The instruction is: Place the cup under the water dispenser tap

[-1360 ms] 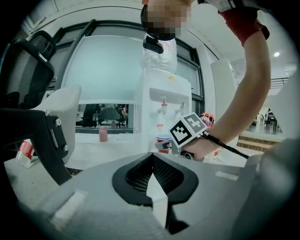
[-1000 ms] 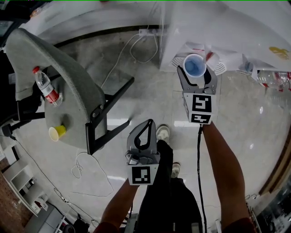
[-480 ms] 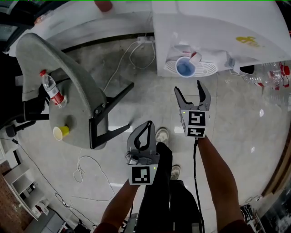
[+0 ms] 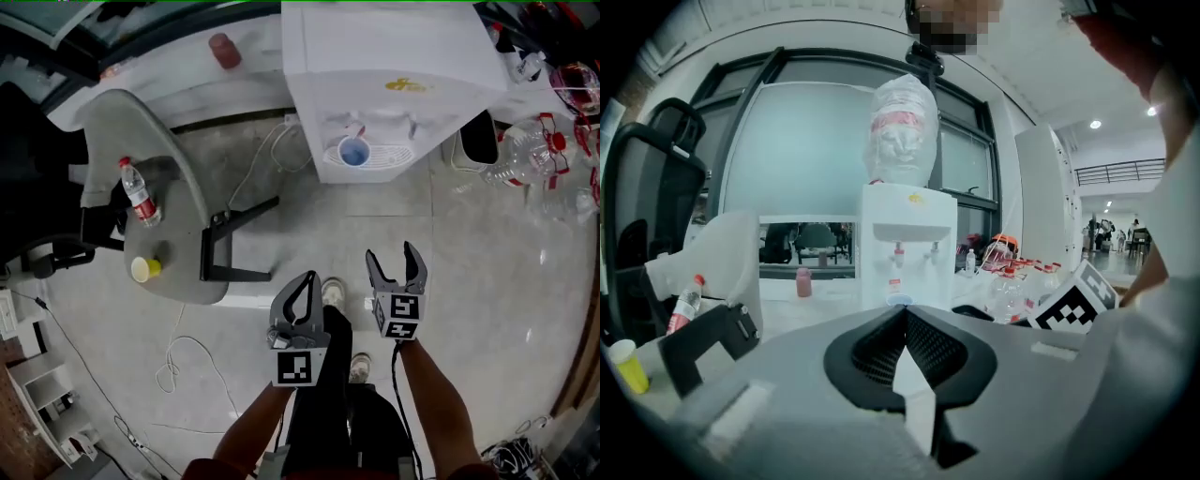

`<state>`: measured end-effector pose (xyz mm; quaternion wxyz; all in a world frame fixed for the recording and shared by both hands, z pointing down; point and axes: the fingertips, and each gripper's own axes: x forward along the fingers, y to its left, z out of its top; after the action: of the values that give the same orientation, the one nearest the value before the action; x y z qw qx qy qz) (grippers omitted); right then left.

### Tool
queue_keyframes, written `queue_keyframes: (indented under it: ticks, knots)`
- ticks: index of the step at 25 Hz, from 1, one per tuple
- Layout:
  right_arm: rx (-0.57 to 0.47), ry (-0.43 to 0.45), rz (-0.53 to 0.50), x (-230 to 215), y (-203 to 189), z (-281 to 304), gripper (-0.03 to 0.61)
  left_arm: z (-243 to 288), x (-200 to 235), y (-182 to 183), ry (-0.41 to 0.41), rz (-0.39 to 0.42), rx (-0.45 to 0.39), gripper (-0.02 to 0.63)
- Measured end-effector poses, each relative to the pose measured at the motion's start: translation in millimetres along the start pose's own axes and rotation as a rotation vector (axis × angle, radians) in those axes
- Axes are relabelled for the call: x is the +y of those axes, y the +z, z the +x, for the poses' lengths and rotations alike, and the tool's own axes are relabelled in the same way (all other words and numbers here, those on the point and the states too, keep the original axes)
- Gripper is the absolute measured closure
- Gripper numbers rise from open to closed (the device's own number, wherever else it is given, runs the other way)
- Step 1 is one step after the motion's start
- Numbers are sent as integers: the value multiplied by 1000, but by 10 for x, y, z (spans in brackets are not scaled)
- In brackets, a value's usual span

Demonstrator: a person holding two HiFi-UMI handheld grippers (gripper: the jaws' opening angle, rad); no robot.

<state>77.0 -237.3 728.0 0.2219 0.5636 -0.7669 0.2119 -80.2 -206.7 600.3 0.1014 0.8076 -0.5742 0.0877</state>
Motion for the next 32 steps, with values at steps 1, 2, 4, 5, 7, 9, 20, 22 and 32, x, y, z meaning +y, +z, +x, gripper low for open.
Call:
queue_keyframes:
  ticks: [1, 2, 4, 5, 7, 9, 20, 22, 32]
  knots:
    - [-1, -3, 7, -10, -28, -185, 226, -91, -83, 79, -14, 39, -9, 614]
    - [-3, -7, 12, -23, -56, -381, 229, -194, -173, 148, -25, 64, -12, 613]
    - [-5, -19, 31, -44, -82, -783, 235, -428, -334, 239, -13, 16, 4, 614]
    - [-8, -27, 45, -53, -71, -983, 236, -545, -401, 304, -4, -8, 12, 614]
    - [-27, -46, 73, -74, -10, -1381, 239, -786, -490, 512, 12, -25, 8, 614]
    - [-56, -61, 94, -79, 71, -1800, 242, -1069, -536, 710, 35, -30, 8, 614]
    - [-326, -58, -5, -22, 1053, -4015, 249, -2443, -995, 2103, 76, 50, -170, 614]
    - [-376, -39, -46, 40, 1336, -4361, 250, -2682, -1085, 2363, 85, 55, -208, 614]
    - [-649, -44, -220, 232, 2459, -5616, 252, -3506, -1496, 3265, 94, 135, -384, 614]
